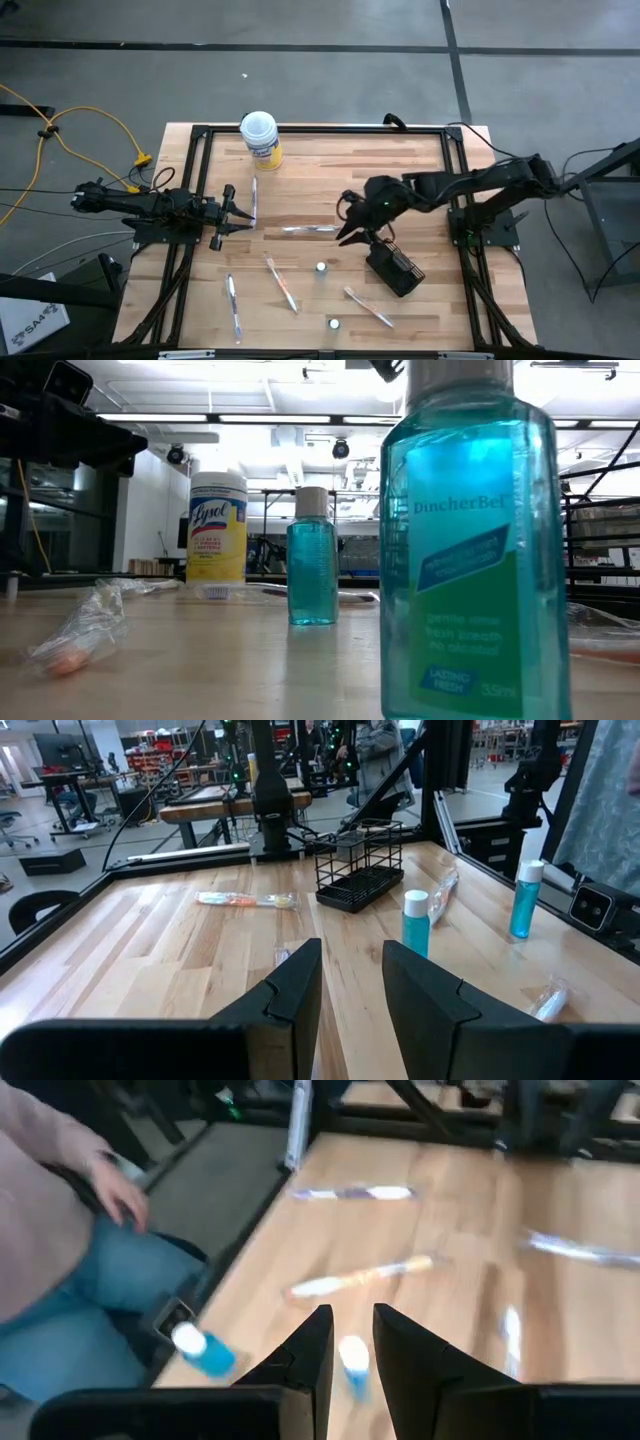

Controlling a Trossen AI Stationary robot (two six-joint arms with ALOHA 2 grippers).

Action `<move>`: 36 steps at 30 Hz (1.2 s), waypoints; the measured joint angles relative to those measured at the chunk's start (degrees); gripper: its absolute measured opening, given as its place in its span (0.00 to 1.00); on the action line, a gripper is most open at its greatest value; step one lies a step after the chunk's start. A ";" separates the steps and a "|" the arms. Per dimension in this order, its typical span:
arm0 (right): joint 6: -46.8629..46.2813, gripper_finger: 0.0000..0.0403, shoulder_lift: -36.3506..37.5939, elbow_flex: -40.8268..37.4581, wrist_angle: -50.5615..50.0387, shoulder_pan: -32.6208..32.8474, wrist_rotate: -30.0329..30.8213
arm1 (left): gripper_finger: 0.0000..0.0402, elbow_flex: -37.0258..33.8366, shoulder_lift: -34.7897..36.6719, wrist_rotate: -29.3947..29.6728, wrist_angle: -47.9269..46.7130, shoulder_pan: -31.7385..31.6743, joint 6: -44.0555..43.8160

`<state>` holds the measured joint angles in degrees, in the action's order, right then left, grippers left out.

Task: Pick & Place toothbrushing station
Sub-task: Put the top blue mouthwash into the wire organizer

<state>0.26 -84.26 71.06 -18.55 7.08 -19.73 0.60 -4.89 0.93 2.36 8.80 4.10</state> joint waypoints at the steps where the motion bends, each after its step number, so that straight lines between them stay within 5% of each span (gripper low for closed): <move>1: 0.05 0.17 -0.82 0.60 0.15 0.02 0.02 | 0.26 0.00 -0.15 -0.02 0.25 -0.02 0.00; 12: -0.27 0.17 -7.89 1.29 -1.79 0.34 1.02 | 0.26 0.00 -1.46 -0.02 2.86 -0.02 0.00; 19: 1.03 0.17 -8.53 1.29 -1.32 1.73 9.83 | 0.26 0.00 -1.77 0.02 3.30 -0.02 0.00; 36: -1.83 0.17 -8.64 1.34 -3.94 2.17 6.22 | 0.26 0.00 -1.77 0.01 4.14 -0.01 0.00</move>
<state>-1.56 -92.90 72.41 -22.49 9.26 -13.51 0.60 -6.66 0.94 6.50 8.78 4.10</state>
